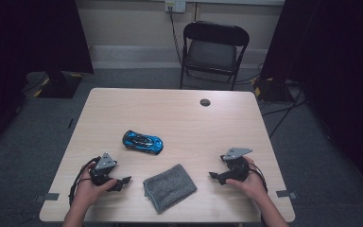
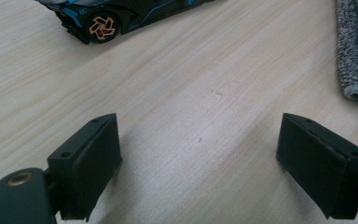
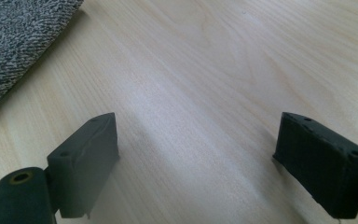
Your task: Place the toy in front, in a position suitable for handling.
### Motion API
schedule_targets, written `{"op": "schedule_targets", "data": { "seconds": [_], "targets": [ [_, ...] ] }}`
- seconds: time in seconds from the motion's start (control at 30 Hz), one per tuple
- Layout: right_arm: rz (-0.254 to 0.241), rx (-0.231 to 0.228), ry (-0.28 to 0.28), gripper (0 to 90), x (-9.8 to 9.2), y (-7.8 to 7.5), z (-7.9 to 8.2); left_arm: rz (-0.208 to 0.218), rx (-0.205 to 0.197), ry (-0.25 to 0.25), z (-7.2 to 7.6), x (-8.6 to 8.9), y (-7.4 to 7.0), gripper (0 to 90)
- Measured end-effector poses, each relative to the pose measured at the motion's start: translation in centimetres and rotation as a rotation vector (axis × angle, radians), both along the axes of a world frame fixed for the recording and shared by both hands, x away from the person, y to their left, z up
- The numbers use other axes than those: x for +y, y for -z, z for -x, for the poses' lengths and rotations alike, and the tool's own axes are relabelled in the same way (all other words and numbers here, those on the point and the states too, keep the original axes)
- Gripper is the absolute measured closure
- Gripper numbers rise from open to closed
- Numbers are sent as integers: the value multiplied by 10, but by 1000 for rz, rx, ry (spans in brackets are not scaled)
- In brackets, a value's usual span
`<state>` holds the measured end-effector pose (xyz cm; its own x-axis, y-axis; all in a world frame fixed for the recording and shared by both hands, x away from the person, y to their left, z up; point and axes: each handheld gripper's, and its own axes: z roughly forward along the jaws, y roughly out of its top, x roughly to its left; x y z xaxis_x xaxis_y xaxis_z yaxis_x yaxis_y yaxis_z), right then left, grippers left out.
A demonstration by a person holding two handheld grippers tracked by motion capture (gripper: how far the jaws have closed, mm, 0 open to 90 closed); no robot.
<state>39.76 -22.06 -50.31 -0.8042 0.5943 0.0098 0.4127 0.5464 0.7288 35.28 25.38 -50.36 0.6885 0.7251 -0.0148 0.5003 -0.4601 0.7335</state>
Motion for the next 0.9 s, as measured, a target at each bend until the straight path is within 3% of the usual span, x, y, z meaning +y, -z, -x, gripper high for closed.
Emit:
{"op": "schedule_targets", "data": {
  "seconds": [0.43,0.5,0.67,0.8,0.9],
  "targets": [
    [-5,12,3,158,12,-10,-13,3,-1,0,0,0,0,129],
    [-49,22,-4,150,19,-14,-20,3,-1,1,0,0,0,129],
    [-63,19,-58,147,47,-25,-36,2,-1,1,0,0,0,128],
    [-77,44,-54,147,59,-24,-44,3,-1,1,0,0,0,128],
    [-68,31,-68,147,69,-22,-49,3,-1,1,0,0,0,128]
  ]
}}
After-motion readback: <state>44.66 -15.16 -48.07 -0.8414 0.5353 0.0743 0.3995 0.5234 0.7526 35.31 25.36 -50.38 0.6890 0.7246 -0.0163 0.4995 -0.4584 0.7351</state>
